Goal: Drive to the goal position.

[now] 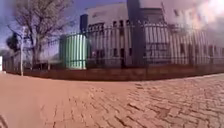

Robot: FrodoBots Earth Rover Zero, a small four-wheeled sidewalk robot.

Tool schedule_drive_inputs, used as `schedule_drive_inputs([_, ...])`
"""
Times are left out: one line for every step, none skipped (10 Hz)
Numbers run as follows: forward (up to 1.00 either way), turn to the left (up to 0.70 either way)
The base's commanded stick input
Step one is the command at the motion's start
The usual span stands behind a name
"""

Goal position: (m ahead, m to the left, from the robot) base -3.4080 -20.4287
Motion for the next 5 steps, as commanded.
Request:
schedule_drive_inputs([-1.0, 0.0])
schedule_drive_inputs([-1.0, 0.0])
schedule_drive_inputs([-0.69, 0.0])
schedule_drive_inputs([-0.25, 0.0])
schedule_drive_inputs([0.0, 0.0])
